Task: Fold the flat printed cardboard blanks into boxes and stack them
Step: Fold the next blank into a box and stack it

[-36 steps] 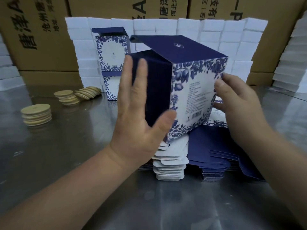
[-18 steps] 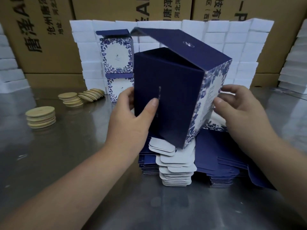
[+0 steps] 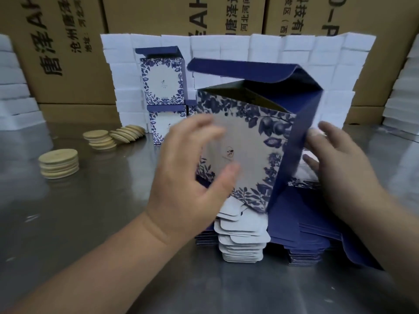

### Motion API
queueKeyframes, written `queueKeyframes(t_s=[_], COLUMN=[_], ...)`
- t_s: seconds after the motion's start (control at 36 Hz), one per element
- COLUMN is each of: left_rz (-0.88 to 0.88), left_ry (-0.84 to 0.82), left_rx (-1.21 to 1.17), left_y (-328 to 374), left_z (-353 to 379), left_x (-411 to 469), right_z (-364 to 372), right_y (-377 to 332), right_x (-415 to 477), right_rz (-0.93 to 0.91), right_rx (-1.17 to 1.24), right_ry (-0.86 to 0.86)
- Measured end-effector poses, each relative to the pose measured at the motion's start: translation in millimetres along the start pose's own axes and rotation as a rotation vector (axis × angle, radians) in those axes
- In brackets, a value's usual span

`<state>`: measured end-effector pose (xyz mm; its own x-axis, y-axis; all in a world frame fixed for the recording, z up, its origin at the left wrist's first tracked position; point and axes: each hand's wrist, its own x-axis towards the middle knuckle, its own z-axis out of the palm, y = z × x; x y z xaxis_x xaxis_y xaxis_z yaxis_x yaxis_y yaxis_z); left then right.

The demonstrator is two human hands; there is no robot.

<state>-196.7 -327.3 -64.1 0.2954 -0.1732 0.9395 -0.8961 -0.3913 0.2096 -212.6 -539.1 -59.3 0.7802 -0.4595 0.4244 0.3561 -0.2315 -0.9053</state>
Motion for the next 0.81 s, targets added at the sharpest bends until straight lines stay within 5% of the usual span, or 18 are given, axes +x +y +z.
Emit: queueKeyframes(t_s=[0.11, 0.17, 0.39, 0.58, 0.81], left_rz=[-0.460, -0.556, -0.562, -0.670, -0.675], left_ry=[0.049, -0.007, -0.010, -0.017, -0.083], left_rx=[-0.099, -0.107, -0.058, -0.039, 0.112], left_y=[-7, -13, -7, -2, 6], left_z=[-1, 4, 9, 9, 18], left_x=[3, -1, -2, 4, 7], right_z=[-1, 2, 5, 5, 4], right_y=[-2, -3, -2, 1, 1], right_x=[-2, -4, -12, -18, -16], right_rz=[-0.128, -0.146, -0.286, -0.353, -0.382], right_rx=[-0.162, -0.166, -0.228, -0.542, -0.696], right_ry=[0.042, -0.032, -0.272, -0.631, -0.763])
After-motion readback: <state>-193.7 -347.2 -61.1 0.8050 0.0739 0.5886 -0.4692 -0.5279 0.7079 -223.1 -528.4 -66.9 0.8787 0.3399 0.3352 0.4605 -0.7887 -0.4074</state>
